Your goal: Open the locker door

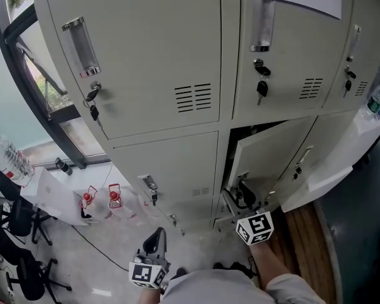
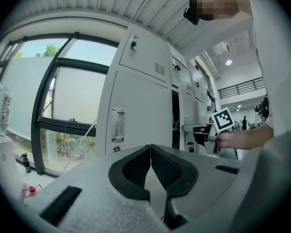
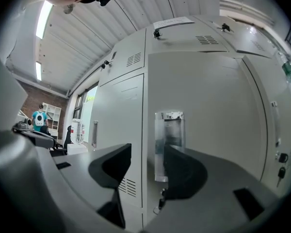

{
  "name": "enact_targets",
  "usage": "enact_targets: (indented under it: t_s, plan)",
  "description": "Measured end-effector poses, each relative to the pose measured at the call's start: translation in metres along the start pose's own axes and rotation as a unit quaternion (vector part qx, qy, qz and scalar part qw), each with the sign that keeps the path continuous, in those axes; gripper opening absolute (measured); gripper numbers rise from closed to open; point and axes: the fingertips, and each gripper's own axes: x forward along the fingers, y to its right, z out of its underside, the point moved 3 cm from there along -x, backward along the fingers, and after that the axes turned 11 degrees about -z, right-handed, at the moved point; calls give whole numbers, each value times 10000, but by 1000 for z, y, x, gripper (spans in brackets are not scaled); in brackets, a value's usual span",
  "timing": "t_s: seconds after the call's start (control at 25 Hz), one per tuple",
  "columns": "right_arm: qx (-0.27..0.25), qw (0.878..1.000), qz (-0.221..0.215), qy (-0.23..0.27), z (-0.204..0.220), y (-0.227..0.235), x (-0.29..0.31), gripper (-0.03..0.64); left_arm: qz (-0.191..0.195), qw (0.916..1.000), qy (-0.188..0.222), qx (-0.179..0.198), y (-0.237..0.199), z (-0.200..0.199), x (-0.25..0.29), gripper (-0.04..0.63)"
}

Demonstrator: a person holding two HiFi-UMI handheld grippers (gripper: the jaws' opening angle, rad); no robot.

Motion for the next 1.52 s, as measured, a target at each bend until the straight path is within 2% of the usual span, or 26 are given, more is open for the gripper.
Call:
enact_targets:
  t_s: [0.12, 0.36, 0.64, 0.88, 1.52]
  plan:
    - [-35, 9999, 135, -23, 0, -2, -11, 197, 175, 9998, -5, -8, 3, 1, 2, 11]
    - [-68, 9986, 512, -62, 0, -1, -38, 112, 558, 9984, 23, -60, 13, 0, 6, 11]
    - [23, 9969, 789, -43, -1, -5, -63, 114, 968, 9952, -28, -115, 22, 5, 12, 11]
    - [-274, 9934, 1100, -159, -2, -10, -89, 117, 1396, 9901, -57, -136, 42, 6, 21, 11]
    - [-368, 9805, 1918, -194, -4, -5, -166, 132, 2397, 9707, -131, -70, 105, 10, 38, 11]
